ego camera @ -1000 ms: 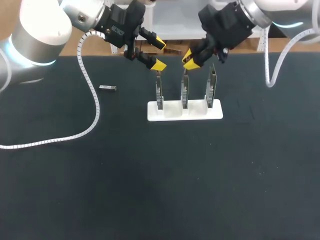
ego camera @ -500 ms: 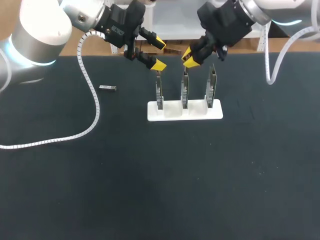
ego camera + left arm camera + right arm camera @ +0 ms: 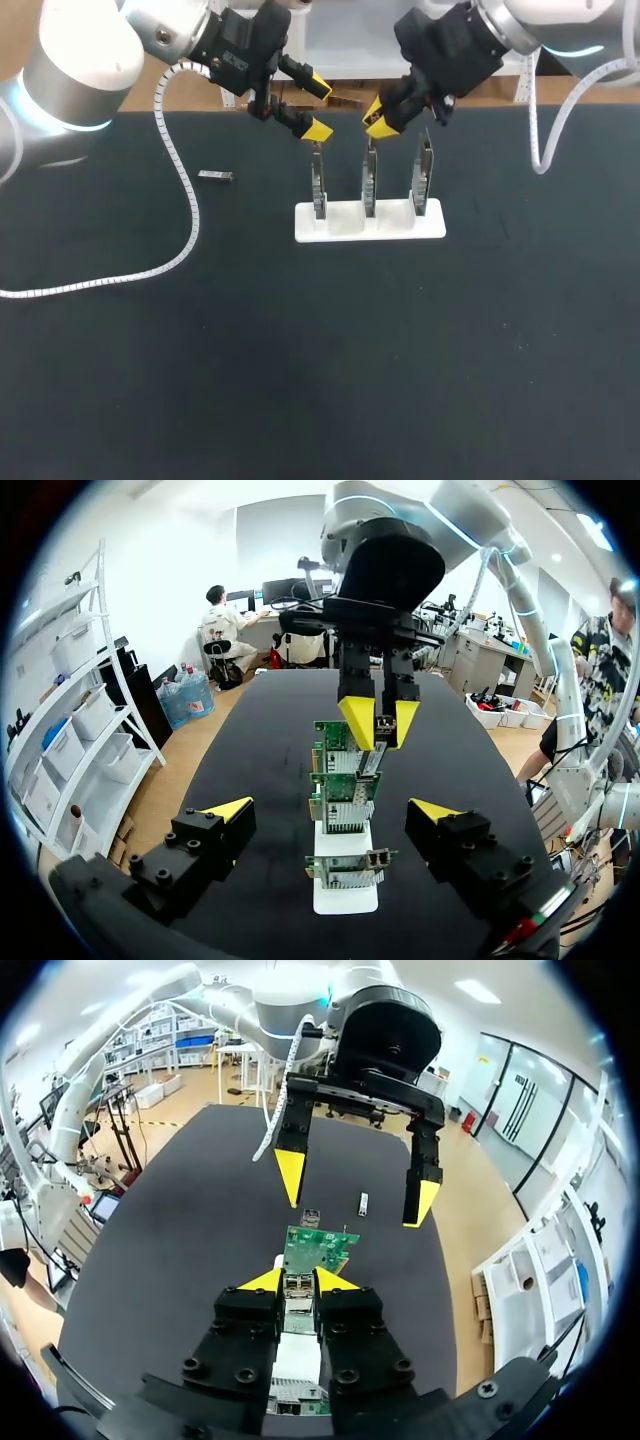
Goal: Pick up the optical module with the left hand, and insert it into the network port with the right hand.
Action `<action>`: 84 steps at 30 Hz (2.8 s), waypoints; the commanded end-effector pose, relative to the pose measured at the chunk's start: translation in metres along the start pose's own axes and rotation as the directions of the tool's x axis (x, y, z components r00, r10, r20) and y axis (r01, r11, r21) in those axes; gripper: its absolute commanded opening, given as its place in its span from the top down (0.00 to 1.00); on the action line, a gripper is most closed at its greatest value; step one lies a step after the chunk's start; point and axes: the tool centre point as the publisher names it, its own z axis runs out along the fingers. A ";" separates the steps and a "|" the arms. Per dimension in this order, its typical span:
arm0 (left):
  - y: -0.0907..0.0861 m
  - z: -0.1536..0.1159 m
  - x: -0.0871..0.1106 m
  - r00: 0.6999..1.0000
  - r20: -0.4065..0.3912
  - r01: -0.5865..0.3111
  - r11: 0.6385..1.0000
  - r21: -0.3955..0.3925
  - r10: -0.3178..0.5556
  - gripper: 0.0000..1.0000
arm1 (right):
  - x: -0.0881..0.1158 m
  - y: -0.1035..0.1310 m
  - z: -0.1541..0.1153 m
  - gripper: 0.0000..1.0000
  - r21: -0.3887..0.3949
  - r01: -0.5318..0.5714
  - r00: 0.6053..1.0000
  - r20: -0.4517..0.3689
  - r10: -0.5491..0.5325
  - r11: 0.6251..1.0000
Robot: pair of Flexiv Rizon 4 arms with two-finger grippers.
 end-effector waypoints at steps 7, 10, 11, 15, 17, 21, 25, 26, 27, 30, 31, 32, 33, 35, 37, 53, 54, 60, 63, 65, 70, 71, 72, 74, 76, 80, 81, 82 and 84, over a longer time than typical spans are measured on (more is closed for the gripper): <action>0.000 0.000 0.000 1.000 -0.003 0.001 1.000 -0.001 -0.001 0.00 | 0.002 0.004 0.001 1.00 0.000 -0.002 1.000 -0.003 0.002 1.000; 0.000 0.000 0.000 1.000 -0.003 0.001 1.000 -0.001 -0.001 0.00 | 0.003 0.003 0.003 1.00 -0.023 0.001 0.999 -0.041 -0.002 1.000; 0.000 0.000 0.000 1.000 -0.003 0.001 1.000 -0.001 -0.001 0.00 | 0.002 0.002 0.003 1.00 -0.030 0.007 0.999 -0.048 -0.009 1.000; 0.000 0.000 0.000 1.000 -0.003 0.001 1.000 -0.001 -0.001 0.00 | 0.000 0.001 0.004 1.00 -0.043 0.022 0.997 -0.079 -0.025 0.999; 0.000 0.000 0.000 1.000 -0.003 0.001 1.000 -0.001 -0.001 0.00 | -0.001 0.001 0.004 1.00 -0.044 0.031 0.996 -0.081 -0.035 0.999; 0.000 0.000 0.000 1.000 -0.003 0.001 1.000 -0.001 -0.001 0.00 | -0.004 0.000 0.003 1.00 -0.040 0.046 0.995 -0.087 -0.050 0.998; 0.000 0.000 0.000 1.000 -0.003 0.001 1.000 -0.001 -0.001 0.00 | -0.008 0.001 -0.001 1.00 -0.021 0.063 0.994 -0.087 -0.064 0.998; 0.000 0.000 0.000 1.000 -0.003 0.001 1.000 -0.001 -0.001 0.00 | -0.010 0.001 -0.002 1.00 -0.015 0.065 0.994 -0.084 -0.066 0.998; 0.000 0.000 0.000 1.000 -0.003 0.001 1.000 -0.001 -0.001 0.00 | -0.010 0.002 -0.003 1.00 -0.013 0.067 0.994 -0.088 -0.067 0.998; 0.000 0.000 0.000 1.000 -0.003 0.001 1.000 -0.001 -0.001 0.00 | -0.012 0.003 -0.004 1.00 -0.003 0.071 0.993 -0.097 -0.071 0.997; 0.000 0.000 0.000 1.000 -0.003 0.001 1.000 -0.001 -0.001 0.00 | -0.012 0.003 -0.004 1.00 0.000 0.069 0.993 -0.100 -0.069 0.998; 0.000 0.000 0.000 1.000 -0.003 0.001 1.000 -0.001 -0.001 0.00 | -0.012 0.003 -0.004 1.00 0.000 0.069 0.993 -0.100 -0.069 0.998; 0.000 0.000 0.000 1.000 -0.003 0.001 1.000 -0.001 -0.001 0.00 | -0.012 0.003 -0.005 1.00 0.003 0.067 0.992 -0.107 -0.067 0.998; 0.000 0.000 0.000 1.000 -0.003 0.001 1.000 -0.001 -0.001 0.00 | -0.012 0.003 -0.005 1.00 0.005 0.066 0.992 -0.110 -0.065 0.998; 0.000 0.000 0.000 1.000 -0.003 0.001 1.000 -0.001 -0.001 0.00 | -0.010 0.002 -0.004 1.00 0.002 0.063 0.992 -0.114 -0.062 0.998; 0.000 0.000 0.000 1.000 -0.003 0.001 1.000 -0.001 -0.001 0.00 | 0.000 0.000 0.000 1.00 -0.010 0.037 0.994 -0.103 -0.038 0.999; 0.000 0.000 0.000 1.000 -0.003 0.001 1.000 -0.001 -0.001 0.00 | 0.000 -0.001 0.000 1.00 -0.008 0.037 0.994 -0.102 -0.037 0.999; 0.000 0.000 0.000 1.000 -0.003 0.001 1.000 -0.001 -0.001 0.00 | 0.002 0.000 0.000 1.00 -0.006 0.036 0.995 -0.098 -0.037 0.999; 0.000 0.000 0.000 1.000 -0.003 0.001 1.000 -0.001 -0.001 0.00 | 0.004 0.000 0.002 1.00 -0.006 0.030 0.995 -0.093 -0.030 1.000; 0.000 0.000 0.000 1.000 -0.003 0.001 1.000 -0.001 -0.001 0.00 | 0.005 0.000 0.004 1.00 -0.006 0.027 0.996 -0.090 -0.027 1.000; 0.000 0.000 0.000 1.000 -0.003 0.001 1.000 -0.001 -0.001 0.00 | 0.005 0.000 0.004 1.00 0.001 0.025 0.996 -0.085 -0.025 1.000; 0.000 0.000 0.000 1.000 -0.003 0.001 1.000 -0.001 -0.001 0.00 | 0.003 0.000 0.003 1.00 0.006 0.030 0.996 -0.086 -0.029 1.000; 0.000 0.000 0.000 1.000 -0.003 0.001 1.000 -0.001 -0.001 0.00 | 0.002 0.000 0.002 1.00 0.009 0.036 0.995 -0.090 -0.035 0.999; 0.000 0.000 0.000 1.000 -0.003 0.001 1.000 -0.001 -0.001 0.00 | 0.000 -0.001 0.000 1.00 0.013 0.043 0.995 -0.095 -0.042 0.999; 0.000 0.000 0.000 1.000 -0.003 0.001 1.000 -0.001 -0.001 0.00 | -0.001 -0.001 -0.001 1.00 0.014 0.045 0.994 -0.099 -0.044 0.999; 0.000 0.000 0.000 1.000 -0.003 0.001 1.000 -0.001 -0.001 0.00 | -0.002 0.001 -0.001 1.00 0.016 0.047 0.993 -0.108 -0.045 0.999; 0.000 0.000 0.000 1.000 -0.003 0.001 1.000 -0.001 -0.001 0.00 | -0.002 0.002 -0.001 1.00 0.017 0.047 0.993 -0.108 -0.044 0.999; 0.000 0.000 0.000 1.000 -0.003 0.001 1.000 -0.001 -0.001 0.00 | -0.001 0.002 0.000 1.00 0.018 0.045 0.993 -0.108 -0.042 0.999; 0.000 0.000 0.000 1.000 -0.003 0.001 1.000 -0.001 -0.001 0.00 | -0.001 0.004 0.000 1.00 0.022 0.043 0.994 -0.106 -0.041 0.999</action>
